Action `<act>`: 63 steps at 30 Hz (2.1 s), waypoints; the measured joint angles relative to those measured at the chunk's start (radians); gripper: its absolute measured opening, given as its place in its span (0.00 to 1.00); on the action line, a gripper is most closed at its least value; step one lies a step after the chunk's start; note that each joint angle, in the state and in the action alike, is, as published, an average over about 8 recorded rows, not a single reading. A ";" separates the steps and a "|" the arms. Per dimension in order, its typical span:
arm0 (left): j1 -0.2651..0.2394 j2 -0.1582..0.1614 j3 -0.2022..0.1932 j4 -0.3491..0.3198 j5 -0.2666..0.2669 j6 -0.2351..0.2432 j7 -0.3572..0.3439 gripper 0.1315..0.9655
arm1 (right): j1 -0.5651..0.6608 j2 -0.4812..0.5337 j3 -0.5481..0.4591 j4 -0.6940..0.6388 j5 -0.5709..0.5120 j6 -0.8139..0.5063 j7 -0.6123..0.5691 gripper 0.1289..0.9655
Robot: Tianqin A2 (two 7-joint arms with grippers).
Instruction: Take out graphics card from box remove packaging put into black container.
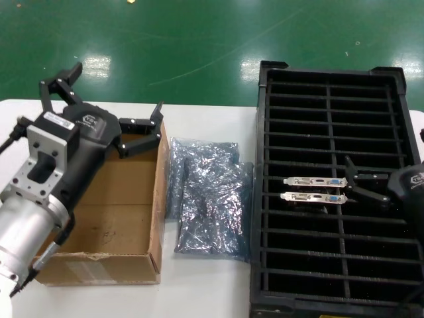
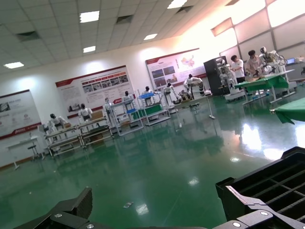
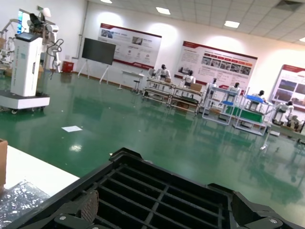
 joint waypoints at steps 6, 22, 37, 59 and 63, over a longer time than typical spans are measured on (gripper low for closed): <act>0.033 -0.007 0.019 0.028 -0.082 -0.055 0.049 1.00 | -0.025 0.004 -0.010 -0.002 0.051 0.034 -0.023 1.00; 0.123 -0.027 0.070 0.105 -0.306 -0.205 0.181 1.00 | -0.091 0.015 -0.037 -0.006 0.190 0.125 -0.085 1.00; 0.207 -0.046 0.118 0.176 -0.515 -0.344 0.305 1.00 | -0.153 0.025 -0.062 -0.010 0.320 0.211 -0.143 1.00; 0.256 -0.057 0.146 0.218 -0.638 -0.426 0.378 1.00 | -0.190 0.031 -0.077 -0.013 0.396 0.261 -0.177 1.00; 0.256 -0.057 0.146 0.218 -0.638 -0.426 0.378 1.00 | -0.190 0.031 -0.077 -0.013 0.396 0.261 -0.177 1.00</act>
